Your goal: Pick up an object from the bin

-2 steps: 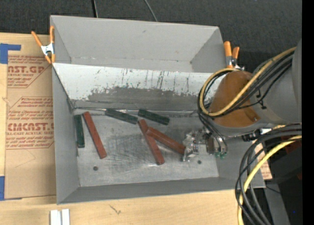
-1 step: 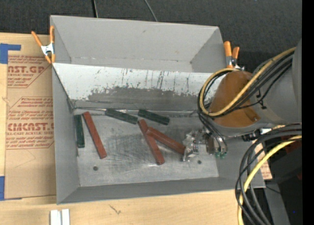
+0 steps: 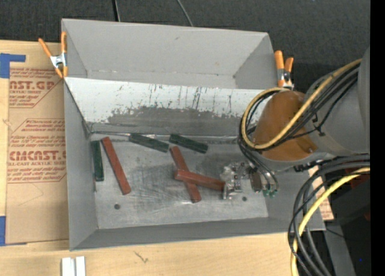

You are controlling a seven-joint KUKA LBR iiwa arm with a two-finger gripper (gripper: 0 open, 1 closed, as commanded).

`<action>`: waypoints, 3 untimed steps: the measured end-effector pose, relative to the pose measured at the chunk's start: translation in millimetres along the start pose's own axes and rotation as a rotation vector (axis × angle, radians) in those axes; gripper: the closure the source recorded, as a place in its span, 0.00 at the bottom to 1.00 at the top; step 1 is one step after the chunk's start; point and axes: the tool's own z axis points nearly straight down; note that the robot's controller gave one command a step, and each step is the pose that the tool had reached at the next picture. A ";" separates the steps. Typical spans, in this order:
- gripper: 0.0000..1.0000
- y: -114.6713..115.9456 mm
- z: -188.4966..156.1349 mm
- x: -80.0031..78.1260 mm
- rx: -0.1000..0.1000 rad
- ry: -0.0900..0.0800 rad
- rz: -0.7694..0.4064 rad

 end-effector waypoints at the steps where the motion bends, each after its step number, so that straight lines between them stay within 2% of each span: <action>1: 1.00 10.7 -163.6 -19.1 -0.003 0.005 0.033; 2: 0.00 10.6 -163.0 -18.6 -0.003 0.007 0.033; 3: 0.00 10.5 -163.0 -18.6 -0.003 0.007 0.033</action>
Offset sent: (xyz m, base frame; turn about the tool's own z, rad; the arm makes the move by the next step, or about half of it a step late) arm 0.0000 0.0000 0.0000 0.0000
